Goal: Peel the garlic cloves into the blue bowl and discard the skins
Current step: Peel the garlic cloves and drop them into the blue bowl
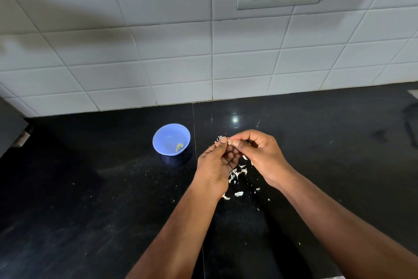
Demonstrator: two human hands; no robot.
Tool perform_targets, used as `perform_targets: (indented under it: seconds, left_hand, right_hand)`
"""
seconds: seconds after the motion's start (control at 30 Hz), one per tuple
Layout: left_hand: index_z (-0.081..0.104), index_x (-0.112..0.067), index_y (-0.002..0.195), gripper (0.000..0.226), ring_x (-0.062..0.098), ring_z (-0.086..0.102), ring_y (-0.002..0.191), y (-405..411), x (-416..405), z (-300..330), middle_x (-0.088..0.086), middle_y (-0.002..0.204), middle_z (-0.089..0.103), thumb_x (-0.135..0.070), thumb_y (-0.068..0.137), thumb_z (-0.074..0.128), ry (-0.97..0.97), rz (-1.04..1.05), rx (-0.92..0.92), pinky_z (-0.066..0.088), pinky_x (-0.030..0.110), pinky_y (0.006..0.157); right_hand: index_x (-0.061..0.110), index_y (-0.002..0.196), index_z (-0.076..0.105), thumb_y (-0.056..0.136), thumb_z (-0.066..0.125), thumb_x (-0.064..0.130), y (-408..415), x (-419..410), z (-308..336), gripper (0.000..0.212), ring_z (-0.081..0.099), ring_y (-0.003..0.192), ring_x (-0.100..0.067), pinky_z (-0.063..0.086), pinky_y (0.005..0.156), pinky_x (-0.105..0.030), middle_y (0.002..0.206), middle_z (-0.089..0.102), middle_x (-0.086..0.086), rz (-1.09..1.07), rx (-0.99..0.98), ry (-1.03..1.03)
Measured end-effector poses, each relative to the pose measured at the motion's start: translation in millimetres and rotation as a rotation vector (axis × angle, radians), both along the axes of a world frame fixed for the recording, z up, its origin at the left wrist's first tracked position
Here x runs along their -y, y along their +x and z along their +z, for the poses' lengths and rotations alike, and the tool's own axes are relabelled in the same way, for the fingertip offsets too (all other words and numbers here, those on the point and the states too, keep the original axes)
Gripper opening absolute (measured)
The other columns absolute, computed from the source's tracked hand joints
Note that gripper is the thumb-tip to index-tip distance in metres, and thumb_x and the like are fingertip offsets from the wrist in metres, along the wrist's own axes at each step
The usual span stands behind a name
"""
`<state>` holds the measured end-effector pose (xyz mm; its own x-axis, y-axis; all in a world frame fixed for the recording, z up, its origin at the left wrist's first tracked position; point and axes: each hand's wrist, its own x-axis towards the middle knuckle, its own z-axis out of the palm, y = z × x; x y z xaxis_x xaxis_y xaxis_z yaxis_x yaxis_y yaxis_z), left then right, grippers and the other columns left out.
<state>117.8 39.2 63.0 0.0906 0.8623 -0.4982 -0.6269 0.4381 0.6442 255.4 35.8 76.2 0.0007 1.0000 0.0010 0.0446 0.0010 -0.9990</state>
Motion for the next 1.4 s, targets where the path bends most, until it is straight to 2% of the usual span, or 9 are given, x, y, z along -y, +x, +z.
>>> perform_targets:
  seconds: [0.23, 0.37, 0.47, 0.63, 0.77, 0.83, 0.97, 1.17, 1.4]
  left_hand:
    - [0.073, -0.006, 0.098, 0.021, 0.008, 0.059, 0.064, 8, 1, 0, 0.001, 0.073, 0.065, -0.022, 0.107, 0.063, 0.088, 0.031, -0.295, 0.060, 0.027, 0.073]
    - [0.072, -0.006, 0.098, 0.025, 0.008, 0.059, 0.068, 10, 0, -1, 0.004, 0.080, 0.066, -0.023, 0.109, 0.058, 0.125, 0.015, -0.451, 0.062, 0.034, 0.080]
    - [0.072, -0.011, 0.103, 0.028, 0.010, 0.059, 0.072, 10, 1, -1, 0.002, 0.081, 0.068, -0.031, 0.111, 0.055, 0.147, -0.011, -0.518, 0.061, 0.034, 0.080]
    - [0.058, -0.014, 0.082, 0.033, 0.011, 0.055, 0.068, 7, 3, 0, -0.002, 0.070, 0.055, -0.031, 0.110, 0.053, 0.135, -0.005, -0.592, 0.057, 0.033, 0.073]
    - [0.056, -0.015, 0.074, 0.034, 0.014, 0.055, 0.066, -1, 6, -5, -0.006, 0.063, 0.056, -0.032, 0.103, 0.064, 0.203, -0.124, -0.769, 0.057, 0.044, 0.072]
    - [0.066, -0.024, 0.091, 0.009, 0.009, 0.064, 0.078, -3, 9, -2, -0.010, 0.082, 0.068, -0.026, 0.100, 0.067, 0.281, -0.145, -0.867, 0.061, 0.042, 0.080]
    - [0.065, -0.036, 0.126, 0.033, 0.004, 0.065, 0.094, -6, 12, 5, -0.014, 0.109, 0.064, -0.022, 0.097, 0.074, 0.502, -0.131, -0.982, 0.057, 0.020, 0.081]
    - [0.075, -0.029, 0.105, 0.008, 0.000, 0.065, 0.094, -7, 13, 12, -0.020, 0.100, 0.064, -0.025, 0.100, 0.073, 0.675, -0.074, -1.154, 0.056, 0.020, 0.080]
    - [0.078, -0.022, 0.094, 0.011, 0.005, 0.065, 0.095, -9, 11, 9, -0.018, 0.093, 0.069, -0.021, 0.102, 0.070, 0.720, -0.091, -1.155, 0.054, 0.022, 0.079]
  right_hand:
    - [0.025, 0.119, 0.075, 0.100, 0.066, 0.005, -3, 3, -4, 0.029, 0.073, 0.100, -0.013, 0.059, 0.093, -0.033, 0.101, 0.077, 0.004, 0.032, 0.094, 0.047]
    - [0.021, 0.120, 0.078, 0.098, 0.068, 0.001, -5, 8, -5, 0.031, 0.071, 0.111, -0.008, 0.056, 0.097, -0.024, 0.113, 0.076, 0.009, 0.024, 0.223, 0.154]
    - [0.018, 0.109, 0.079, 0.096, 0.073, 0.008, -6, 9, -4, 0.017, 0.074, 0.100, -0.010, 0.059, 0.089, -0.024, 0.102, 0.079, 0.006, -0.069, 0.080, 0.100]
    - [0.014, 0.108, 0.080, 0.094, 0.076, 0.012, -1, 5, -6, 0.015, 0.071, 0.085, -0.010, 0.057, 0.078, -0.023, 0.095, 0.078, 0.001, -0.171, -0.183, -0.060]
    - [0.009, 0.109, 0.080, 0.094, 0.074, 0.010, 4, 3, -7, 0.016, 0.065, 0.075, -0.015, 0.055, 0.068, -0.029, 0.095, 0.076, -0.008, -0.159, -0.329, -0.141]
    - [0.007, 0.109, 0.078, 0.093, 0.074, 0.008, 5, 2, -7, 0.016, 0.066, 0.074, -0.016, 0.055, 0.066, -0.029, 0.097, 0.077, -0.010, -0.165, -0.361, -0.156]
    - [0.006, 0.103, 0.078, 0.092, 0.076, 0.010, 5, 3, -4, 0.012, 0.066, 0.072, -0.016, 0.054, 0.064, -0.029, 0.094, 0.078, -0.011, -0.157, -0.336, -0.162]
    - [0.004, 0.100, 0.079, 0.092, 0.077, 0.013, 5, 4, 1, 0.012, 0.067, 0.076, -0.016, 0.056, 0.067, -0.029, 0.089, 0.077, -0.010, -0.117, -0.245, -0.158]
    - [0.001, 0.100, 0.078, 0.096, 0.073, 0.011, 9, 3, 5, 0.012, 0.067, 0.076, -0.019, 0.059, 0.068, -0.028, 0.087, 0.075, -0.014, -0.062, -0.172, -0.124]
